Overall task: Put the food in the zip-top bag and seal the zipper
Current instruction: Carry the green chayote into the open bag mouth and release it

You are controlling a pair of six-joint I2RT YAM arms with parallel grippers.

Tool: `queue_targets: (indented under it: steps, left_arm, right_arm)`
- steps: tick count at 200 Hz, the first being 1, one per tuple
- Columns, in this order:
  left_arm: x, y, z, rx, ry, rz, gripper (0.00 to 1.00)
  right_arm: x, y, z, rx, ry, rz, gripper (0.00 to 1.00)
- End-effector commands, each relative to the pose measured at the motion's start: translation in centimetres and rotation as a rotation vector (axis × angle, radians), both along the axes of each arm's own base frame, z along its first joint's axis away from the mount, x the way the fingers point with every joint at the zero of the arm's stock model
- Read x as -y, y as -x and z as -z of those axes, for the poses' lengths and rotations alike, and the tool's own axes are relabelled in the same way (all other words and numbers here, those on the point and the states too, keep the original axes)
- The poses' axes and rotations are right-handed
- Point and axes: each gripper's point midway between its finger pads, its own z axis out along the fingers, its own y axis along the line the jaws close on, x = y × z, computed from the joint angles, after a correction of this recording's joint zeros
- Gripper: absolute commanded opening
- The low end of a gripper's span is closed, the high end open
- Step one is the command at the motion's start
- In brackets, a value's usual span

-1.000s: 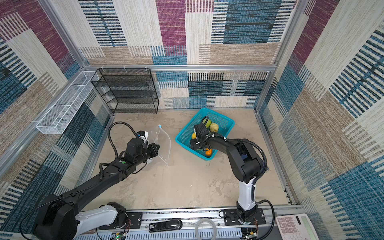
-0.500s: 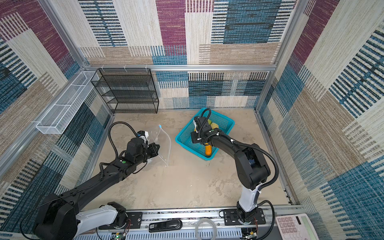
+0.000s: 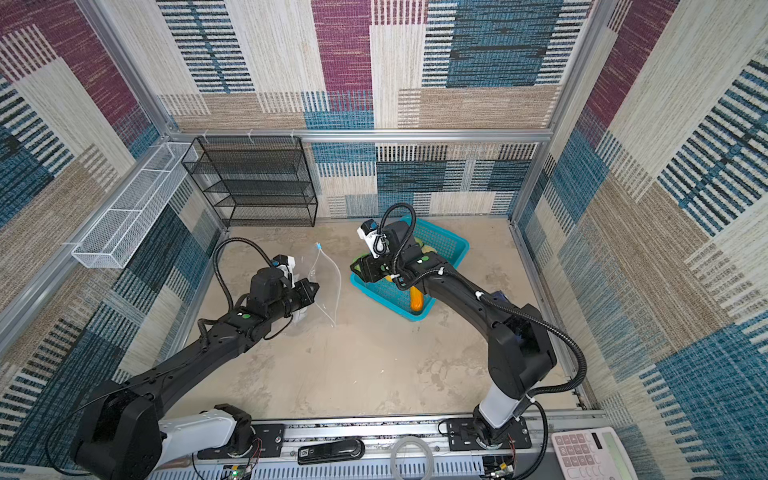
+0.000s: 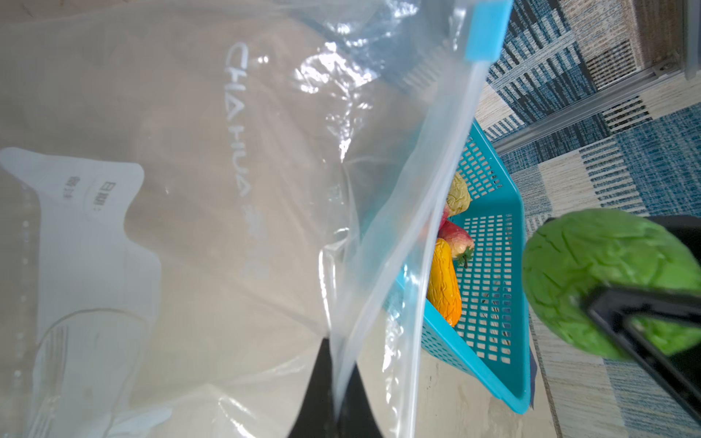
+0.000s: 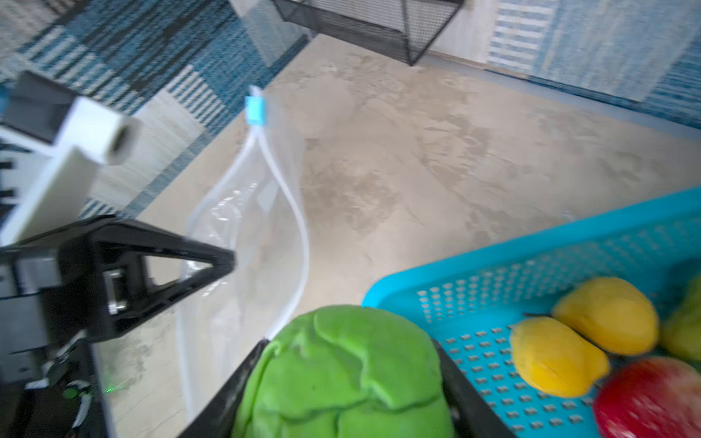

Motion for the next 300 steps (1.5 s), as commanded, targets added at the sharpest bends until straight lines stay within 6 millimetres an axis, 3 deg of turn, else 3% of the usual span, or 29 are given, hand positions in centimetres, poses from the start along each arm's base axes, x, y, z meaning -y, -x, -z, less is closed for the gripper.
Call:
queue_targets:
  steps: [1, 17, 47, 105, 193, 263, 300]
  left_arm:
    - [0.6, -0.2, -1.1, 0.019, 0.043, 0.021, 0.00]
    - [0.7, -0.1, -1.2, 0.018, 0.046, 0.028, 0.00]
    - [1.0, 0.2, -1.2, 0.011, 0.062, 0.042, 0.00]
    - [1.3, 0.8, -1.8, 0.011, 0.079, 0.072, 0.00]
    - [1.2, 1.3, -3.8, 0.051, 0.096, 0.076, 0.00]
    - [1.3, 1.1, -3.7, 0.047, 0.100, 0.076, 0.00]
    - [1.7, 0.8, -2.9, 0.032, 0.106, 0.083, 0.00]
  right_arm:
    - [-3.8, 2.1, -2.3, 0.044, -0.105, -0.166, 0.51]
    - [-5.8, 3.1, -2.4, 0.036, -0.138, -0.227, 0.50]
    - [-7.9, 3.1, -1.7, 0.011, -0.163, -0.275, 0.48]
    - [-9.3, 2.1, 0.5, -0.024, -0.175, -0.284, 0.48]
    - [-7.2, -1.7, 6.0, -0.053, -0.005, -0.039, 0.48]
    - [-7.6, -1.7, 7.9, -0.070, 0.037, -0.016, 0.49]
    - [-8.0, -1.3, 8.8, -0.084, 0.052, -0.019, 0.68]
